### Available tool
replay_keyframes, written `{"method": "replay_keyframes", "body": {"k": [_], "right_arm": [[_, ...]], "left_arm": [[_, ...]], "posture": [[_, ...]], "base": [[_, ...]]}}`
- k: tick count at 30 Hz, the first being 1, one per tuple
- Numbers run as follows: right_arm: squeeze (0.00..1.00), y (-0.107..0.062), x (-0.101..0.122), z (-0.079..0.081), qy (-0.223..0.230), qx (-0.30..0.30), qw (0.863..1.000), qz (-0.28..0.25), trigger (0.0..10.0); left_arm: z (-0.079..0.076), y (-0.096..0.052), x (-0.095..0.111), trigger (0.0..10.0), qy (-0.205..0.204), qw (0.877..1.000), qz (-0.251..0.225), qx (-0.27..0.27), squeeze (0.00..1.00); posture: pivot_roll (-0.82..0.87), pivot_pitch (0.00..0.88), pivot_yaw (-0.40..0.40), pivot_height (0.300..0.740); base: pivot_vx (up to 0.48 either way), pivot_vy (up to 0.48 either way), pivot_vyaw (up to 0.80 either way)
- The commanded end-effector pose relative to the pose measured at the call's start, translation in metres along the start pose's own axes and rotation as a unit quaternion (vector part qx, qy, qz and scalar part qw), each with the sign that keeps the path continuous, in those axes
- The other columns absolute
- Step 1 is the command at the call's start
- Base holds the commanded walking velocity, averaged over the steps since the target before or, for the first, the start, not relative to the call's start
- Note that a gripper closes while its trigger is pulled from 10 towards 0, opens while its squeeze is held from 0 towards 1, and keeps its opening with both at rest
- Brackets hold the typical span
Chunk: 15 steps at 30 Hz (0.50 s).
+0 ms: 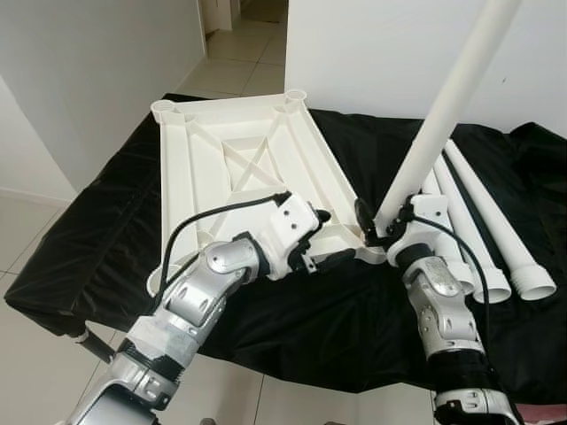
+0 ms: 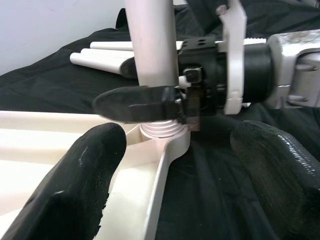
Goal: Building children table
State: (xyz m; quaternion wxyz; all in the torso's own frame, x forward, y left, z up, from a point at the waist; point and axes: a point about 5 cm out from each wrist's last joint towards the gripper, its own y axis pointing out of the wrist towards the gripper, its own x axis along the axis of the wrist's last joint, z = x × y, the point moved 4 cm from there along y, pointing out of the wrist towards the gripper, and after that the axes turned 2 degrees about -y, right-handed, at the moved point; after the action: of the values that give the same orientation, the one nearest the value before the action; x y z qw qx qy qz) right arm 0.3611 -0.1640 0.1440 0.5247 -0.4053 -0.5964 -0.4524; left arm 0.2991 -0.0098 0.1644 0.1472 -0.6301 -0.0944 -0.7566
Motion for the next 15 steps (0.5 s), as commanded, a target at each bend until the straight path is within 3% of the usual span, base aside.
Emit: {"method": "replay_keyframes", "body": {"k": [1, 10, 11, 12, 13, 14, 15], "right_arm": [[0.0, 0.002, -0.001, 0.004, -0.006, 0.035, 0.999, 0.0, 10.0], [0.0, 0.005, -0.007, 0.009, -0.018, 0.097, 0.995, -0.001, 10.0], [0.0, 0.007, -0.007, 0.008, -0.021, 0.105, 0.994, -0.003, 6.3], [0.0, 0.007, -0.007, 0.008, -0.021, 0.105, 0.994, -0.003, 6.3], [0.0, 0.007, -0.008, 0.006, -0.02, 0.109, 0.994, -0.002, 4.0], [0.0, 0.008, -0.01, 0.004, -0.022, 0.109, 0.994, 0.0, 0.9], [0.0, 0.008, -0.01, 0.004, -0.022, 0.109, 0.994, 0.0, 0.9]], "left_arm": [[-0.011, 0.0, -0.006, 10.0, 0.002, 0.999, 0.011, -0.044, 0.0], [-0.022, 0.005, -0.019, 10.0, -0.006, 0.999, 0.022, -0.049, 0.0], [-0.021, 0.005, -0.019, 10.0, -0.007, 0.999, 0.022, -0.047, 0.0], [-0.021, 0.005, -0.019, 10.0, -0.007, 0.999, 0.022, -0.047, 0.0], [-0.019, 0.004, -0.019, 10.0, -0.006, 0.999, 0.023, -0.045, 0.0], [-0.017, 0.003, -0.019, 10.0, -0.002, 0.999, 0.024, -0.043, 0.0], [-0.017, 0.003, -0.019, 10.0, -0.002, 0.999, 0.024, -0.043, 0.0]], "posture": [[-0.08, 0.0, 0.001, 0.74], [-0.07, 0.0, 0.007, 0.74], [-0.07, 0.0, 0.008, 0.74], [-0.07, 0.0, 0.008, 0.74], [-0.06, 0.0, 0.004, 0.74], [-0.06, 0.0, 0.005, 0.74], [-0.06, 0.0, 0.005, 0.74]], "base": [[0.0, 0.0, 0.0], [0.0, 0.0, 0.0], [0.0, 0.0, 0.0], [0.0, 0.0, 0.0], [0.0, 0.0, 0.0], [0.0, 0.0, 0.0], [0.0, 0.0, 0.0]]}}
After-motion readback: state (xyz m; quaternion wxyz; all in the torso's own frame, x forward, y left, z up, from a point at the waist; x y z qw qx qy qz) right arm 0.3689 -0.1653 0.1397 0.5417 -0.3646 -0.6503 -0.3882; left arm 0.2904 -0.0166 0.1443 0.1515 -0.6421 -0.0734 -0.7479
